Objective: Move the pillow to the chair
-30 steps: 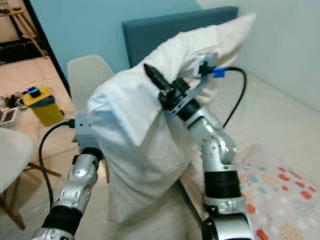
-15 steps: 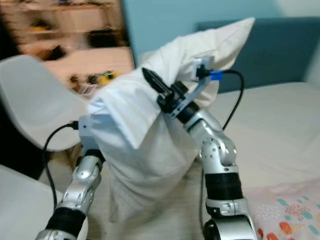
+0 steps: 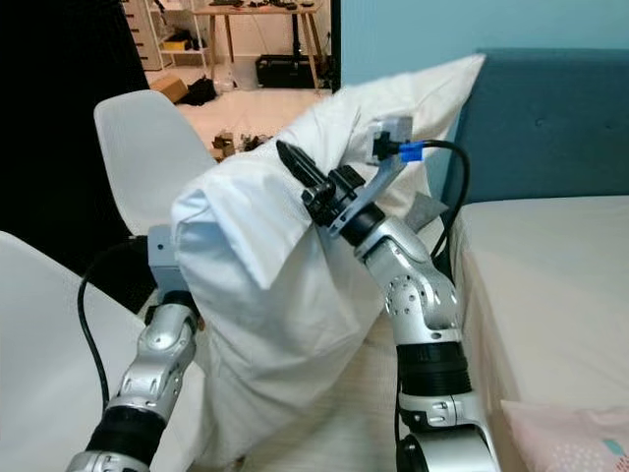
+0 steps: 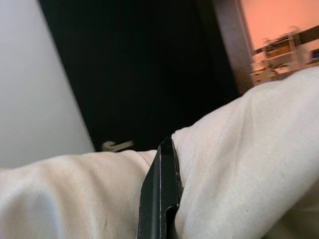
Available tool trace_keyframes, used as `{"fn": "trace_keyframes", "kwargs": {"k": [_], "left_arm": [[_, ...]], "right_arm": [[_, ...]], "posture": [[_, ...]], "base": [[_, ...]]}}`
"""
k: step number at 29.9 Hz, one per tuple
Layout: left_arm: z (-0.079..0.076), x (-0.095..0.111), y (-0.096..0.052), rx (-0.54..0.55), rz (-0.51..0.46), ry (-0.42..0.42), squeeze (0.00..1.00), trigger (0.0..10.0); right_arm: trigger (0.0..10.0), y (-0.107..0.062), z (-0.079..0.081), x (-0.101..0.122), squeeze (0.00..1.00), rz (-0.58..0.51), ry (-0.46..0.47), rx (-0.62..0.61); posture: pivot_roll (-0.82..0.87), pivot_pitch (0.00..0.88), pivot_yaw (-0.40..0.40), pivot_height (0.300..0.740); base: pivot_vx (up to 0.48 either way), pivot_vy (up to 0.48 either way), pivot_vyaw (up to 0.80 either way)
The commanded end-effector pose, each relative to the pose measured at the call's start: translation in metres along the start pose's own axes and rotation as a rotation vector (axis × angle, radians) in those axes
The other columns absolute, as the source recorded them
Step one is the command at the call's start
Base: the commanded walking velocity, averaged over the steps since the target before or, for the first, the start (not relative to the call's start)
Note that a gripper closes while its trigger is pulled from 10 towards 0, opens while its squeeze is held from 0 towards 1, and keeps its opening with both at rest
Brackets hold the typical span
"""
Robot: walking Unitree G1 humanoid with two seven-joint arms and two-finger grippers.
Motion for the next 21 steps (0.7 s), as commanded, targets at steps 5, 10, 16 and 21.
{"fn": "trace_keyframes", "kwargs": {"k": [5, 10, 16, 21], "left_arm": [[-0.005, 0.011, 0.006, -0.022, -0.043, -0.003, 0.0, 10.0], [-0.006, 0.01, 0.006, -0.027, -0.041, -0.003, 0.0, 10.0], [-0.008, 0.01, 0.005, -0.032, -0.04, -0.003, 0.0, 10.0], [-0.009, 0.01, 0.005, -0.033, -0.041, -0.002, 0.0, 10.0]], "right_arm": [[10.0, 0.009, 0.013, 0.015, 0.0, -0.059, -0.062, 0.059], [10.0, 0.009, 0.017, 0.014, 0.0, -0.055, -0.073, 0.082], [10.0, 0.008, 0.022, 0.017, 0.0, -0.066, -0.083, 0.119], [10.0, 0.01, 0.022, 0.017, 0.0, -0.064, -0.088, 0.118]], "posture": [[0.04, 0.009, -0.003, 0.725], [0.04, 0.007, -0.005, 0.725], [0.04, 0.005, -0.011, 0.725], [0.04, 0.009, -0.013, 0.725]], "base": [[0.41, 0.0, 0.0], [0.422, 0.0, 0.0], [0.428, 0.0, 0.8], [0.439, 0.0, 0.72]]}}
Point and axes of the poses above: a point about 5 cm out from each wrist's last joint towards the gripper, its own y axis pointing out of the wrist towards the gripper, its own x axis along the axis of the wrist's last joint, z = x × y, the point moved 2 cm from there along y, pointing out of the wrist towards the gripper, and after that the axes turned 6 degrees about -y, right-handed, at the moved point
